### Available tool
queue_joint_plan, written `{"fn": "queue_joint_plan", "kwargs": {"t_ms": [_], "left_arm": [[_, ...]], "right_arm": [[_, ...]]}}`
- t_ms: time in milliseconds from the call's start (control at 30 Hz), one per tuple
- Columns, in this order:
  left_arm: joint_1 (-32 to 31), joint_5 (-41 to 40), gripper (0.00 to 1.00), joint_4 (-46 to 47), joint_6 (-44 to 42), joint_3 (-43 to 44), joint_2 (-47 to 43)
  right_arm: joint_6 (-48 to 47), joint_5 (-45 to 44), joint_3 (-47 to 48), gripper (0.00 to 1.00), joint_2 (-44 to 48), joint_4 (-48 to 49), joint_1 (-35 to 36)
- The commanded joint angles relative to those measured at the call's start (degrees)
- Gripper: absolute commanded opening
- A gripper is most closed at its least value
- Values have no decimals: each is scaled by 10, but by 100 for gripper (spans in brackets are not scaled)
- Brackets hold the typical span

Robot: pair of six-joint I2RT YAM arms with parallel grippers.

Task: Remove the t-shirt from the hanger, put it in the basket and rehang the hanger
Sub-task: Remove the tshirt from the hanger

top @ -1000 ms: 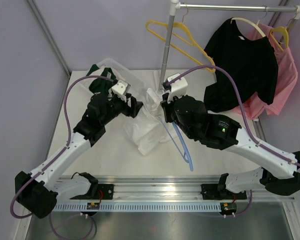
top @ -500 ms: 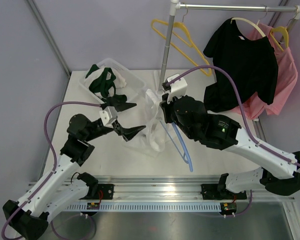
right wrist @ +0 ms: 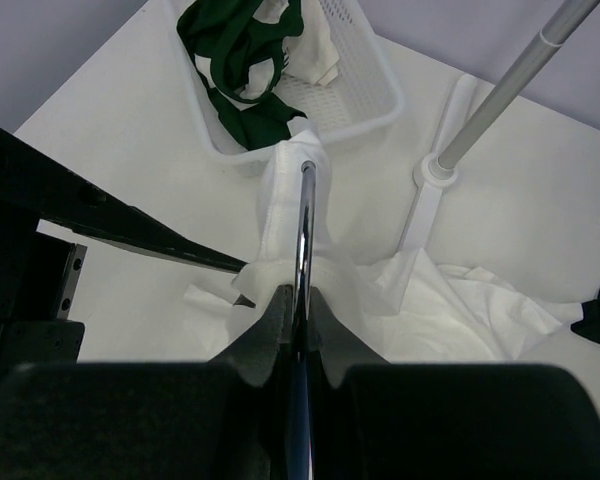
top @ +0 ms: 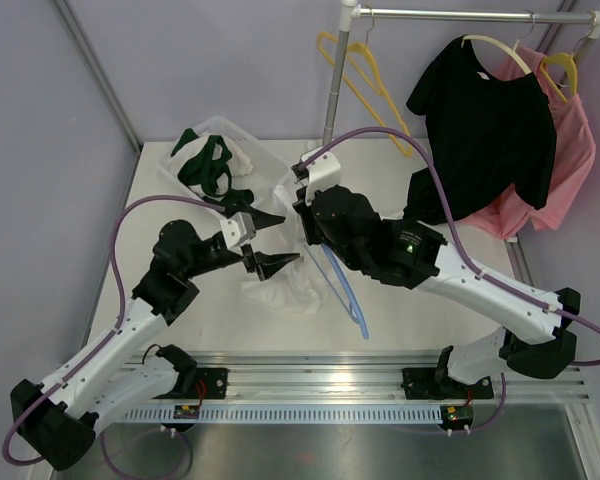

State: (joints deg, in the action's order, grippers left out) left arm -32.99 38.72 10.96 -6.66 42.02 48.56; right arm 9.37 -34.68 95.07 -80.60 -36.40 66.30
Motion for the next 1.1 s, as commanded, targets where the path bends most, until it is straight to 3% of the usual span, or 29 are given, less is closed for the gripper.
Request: {"fn": "queue_joint_plan", "kwargs": {"t_ms": [0, 33, 100, 133, 167, 200, 433, 600, 1067], "left_arm": [[-4, -58, 75, -1, -13, 39, 10], [-4, -75, 69, -3, -10, 40, 13], [-4, -111, 45, -2, -7, 44, 20], [-4, -144, 32, 2, -4, 43, 22], [-4, -172, 5, 1, -2, 47, 29], [-4, -172, 0, 0, 1, 51, 34], [5, -224, 0, -23, 42, 76, 64], [77, -187, 0, -20, 112, 97, 90], [129, -251, 0, -89, 129, 191, 233]], "right_arm": [[7, 5, 40, 0, -5, 20, 5], [7, 6, 42, 0, -6, 19, 5], [7, 6, 45, 0, -11, 12, 6], [7, 6, 44, 0, -10, 11, 7], [8, 4, 43, 0, -9, 8, 5], [8, 4, 43, 0, -7, 8, 7], [9, 1, 22, 0, 15, 1, 7], [6, 3, 9, 0, 30, -15, 7], [8, -14, -60, 0, 116, 29, 6]]}}
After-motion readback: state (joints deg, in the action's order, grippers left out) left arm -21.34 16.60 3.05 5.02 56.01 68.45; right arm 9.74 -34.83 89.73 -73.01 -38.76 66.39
